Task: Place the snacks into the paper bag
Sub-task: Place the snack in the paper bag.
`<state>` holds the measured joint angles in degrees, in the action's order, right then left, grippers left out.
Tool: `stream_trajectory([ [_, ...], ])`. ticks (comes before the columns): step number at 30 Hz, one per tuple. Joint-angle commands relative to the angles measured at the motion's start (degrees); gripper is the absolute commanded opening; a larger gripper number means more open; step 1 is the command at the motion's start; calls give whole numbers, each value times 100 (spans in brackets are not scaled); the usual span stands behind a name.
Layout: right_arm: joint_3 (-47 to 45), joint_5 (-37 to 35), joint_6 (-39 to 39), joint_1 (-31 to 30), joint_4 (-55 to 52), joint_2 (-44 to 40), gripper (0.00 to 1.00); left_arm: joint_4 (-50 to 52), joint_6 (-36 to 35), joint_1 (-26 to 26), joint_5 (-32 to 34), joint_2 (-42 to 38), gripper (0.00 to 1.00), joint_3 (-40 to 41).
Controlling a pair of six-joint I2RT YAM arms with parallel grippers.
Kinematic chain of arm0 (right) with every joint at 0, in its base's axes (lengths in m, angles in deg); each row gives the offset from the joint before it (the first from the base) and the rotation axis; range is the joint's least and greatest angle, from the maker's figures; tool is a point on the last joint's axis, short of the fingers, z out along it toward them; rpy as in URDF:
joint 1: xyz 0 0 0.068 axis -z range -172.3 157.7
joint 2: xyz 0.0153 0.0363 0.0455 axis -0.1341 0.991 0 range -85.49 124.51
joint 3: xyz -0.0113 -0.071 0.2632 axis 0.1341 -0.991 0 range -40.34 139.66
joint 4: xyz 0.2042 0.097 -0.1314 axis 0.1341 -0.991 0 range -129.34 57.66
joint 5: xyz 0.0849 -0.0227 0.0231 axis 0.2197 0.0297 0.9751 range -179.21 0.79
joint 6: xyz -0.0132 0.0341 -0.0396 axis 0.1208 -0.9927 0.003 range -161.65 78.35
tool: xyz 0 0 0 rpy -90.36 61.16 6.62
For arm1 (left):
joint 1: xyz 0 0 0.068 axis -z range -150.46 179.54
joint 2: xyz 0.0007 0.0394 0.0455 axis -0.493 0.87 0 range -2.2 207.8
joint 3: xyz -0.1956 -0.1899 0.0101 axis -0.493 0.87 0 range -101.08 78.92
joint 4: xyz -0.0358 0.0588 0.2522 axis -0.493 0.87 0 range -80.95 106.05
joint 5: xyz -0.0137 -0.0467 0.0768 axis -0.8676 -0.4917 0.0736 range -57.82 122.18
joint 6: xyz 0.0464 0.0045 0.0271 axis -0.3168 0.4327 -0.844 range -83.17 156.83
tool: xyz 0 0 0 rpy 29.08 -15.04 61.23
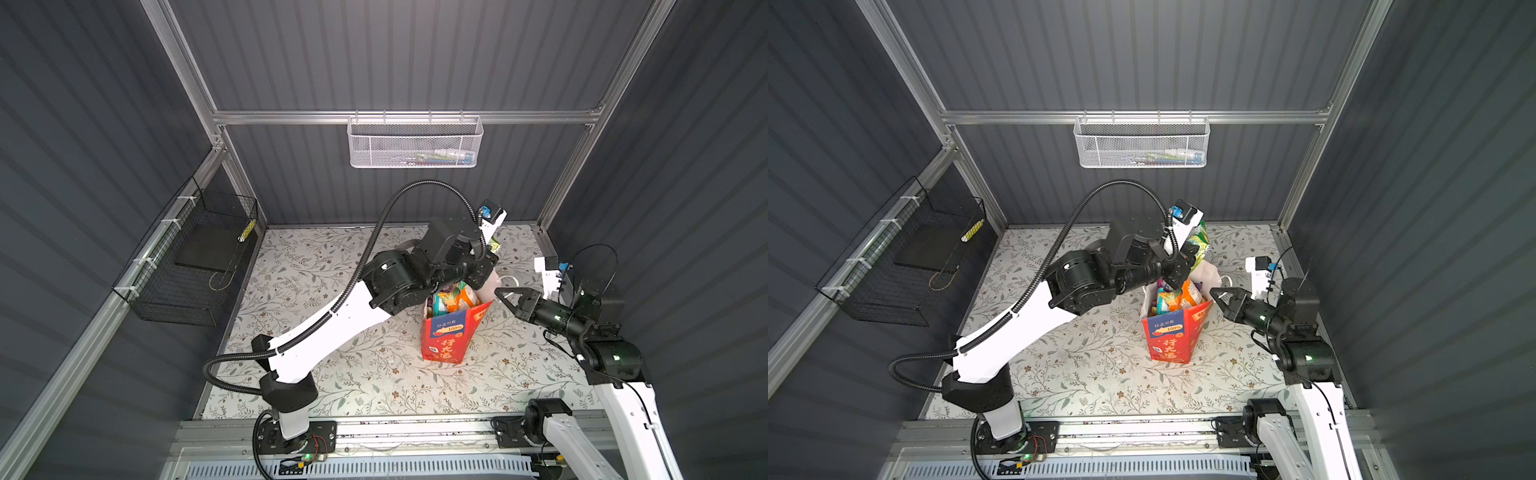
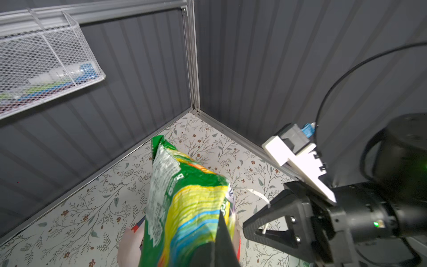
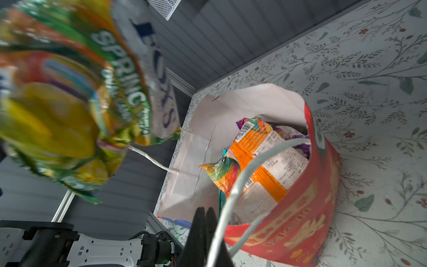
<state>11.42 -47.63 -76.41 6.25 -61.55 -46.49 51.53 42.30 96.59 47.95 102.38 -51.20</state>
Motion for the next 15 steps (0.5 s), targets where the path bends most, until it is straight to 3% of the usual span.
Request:
stream_trajectory([
  [1, 188, 63, 141, -13, -126, -172, 3, -4, -249, -36, 286, 70, 0, 115],
  [4, 244, 86, 189, -13, -222, -204, 3, 120, -165, -222, 135, 180, 0, 189],
  [9, 272, 68, 233, -13, -285, -259, 4, 601, 312, -867, -1047, 477, 0, -62],
  [15, 215, 66, 281, -13, -327, -260, 4, 1054, 337, -1031, -1009, 846, 0, -295],
])
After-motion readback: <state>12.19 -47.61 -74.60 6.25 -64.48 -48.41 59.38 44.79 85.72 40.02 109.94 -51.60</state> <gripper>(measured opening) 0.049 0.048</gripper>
